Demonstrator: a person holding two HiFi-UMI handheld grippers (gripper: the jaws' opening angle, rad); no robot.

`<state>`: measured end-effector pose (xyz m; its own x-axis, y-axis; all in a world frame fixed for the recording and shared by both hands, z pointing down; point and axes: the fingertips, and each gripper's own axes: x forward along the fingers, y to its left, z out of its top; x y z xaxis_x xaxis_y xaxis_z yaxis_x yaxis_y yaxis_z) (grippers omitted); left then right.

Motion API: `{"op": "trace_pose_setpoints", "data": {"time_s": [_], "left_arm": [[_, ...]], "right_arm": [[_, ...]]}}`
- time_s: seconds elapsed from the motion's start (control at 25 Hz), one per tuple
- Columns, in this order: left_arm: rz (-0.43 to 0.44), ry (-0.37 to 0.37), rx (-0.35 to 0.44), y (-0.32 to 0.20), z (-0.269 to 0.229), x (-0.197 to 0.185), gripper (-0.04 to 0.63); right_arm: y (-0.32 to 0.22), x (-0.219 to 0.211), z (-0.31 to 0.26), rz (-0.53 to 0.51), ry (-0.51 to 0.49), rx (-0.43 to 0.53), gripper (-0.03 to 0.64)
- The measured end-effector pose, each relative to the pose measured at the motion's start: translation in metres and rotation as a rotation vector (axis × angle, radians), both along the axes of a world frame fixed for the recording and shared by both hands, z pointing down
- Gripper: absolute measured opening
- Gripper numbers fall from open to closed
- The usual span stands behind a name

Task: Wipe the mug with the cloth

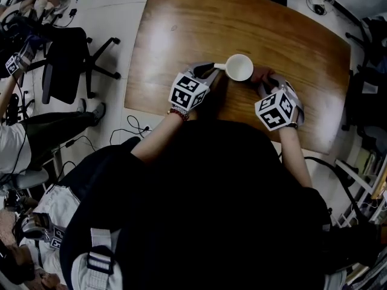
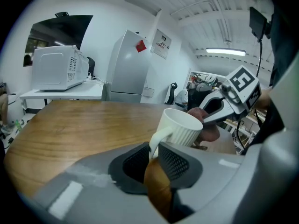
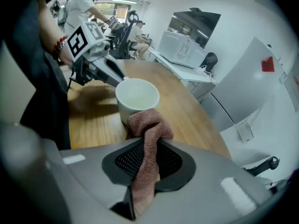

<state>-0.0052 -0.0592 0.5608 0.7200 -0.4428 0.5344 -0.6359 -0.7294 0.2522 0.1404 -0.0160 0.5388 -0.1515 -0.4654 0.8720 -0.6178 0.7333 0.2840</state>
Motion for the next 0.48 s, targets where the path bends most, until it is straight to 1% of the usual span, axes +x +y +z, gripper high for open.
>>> {"op": "trace_pose_setpoints", "data": {"time_s": [0.12,0.24,0.48], "left_arm": [[0.016,-0.006,0.002,0.007,-0.001,0.001,0.069],[0.034,-0.005,0.003,0.014,-0.001,0.003,0.069],[0.062,-0.019,0.001,0.024,-0.002,0.006,0.069]], "right_arm": [[0.014,-0.002,-0.011,0.02,-0.034,-0.012,0.063],[0.021,-0.011,-0.003,0.007,-0.039,-0.037,0.064],[0.015,-0.017,0.017,-0.015,0.015,-0.058,0.063]]}}
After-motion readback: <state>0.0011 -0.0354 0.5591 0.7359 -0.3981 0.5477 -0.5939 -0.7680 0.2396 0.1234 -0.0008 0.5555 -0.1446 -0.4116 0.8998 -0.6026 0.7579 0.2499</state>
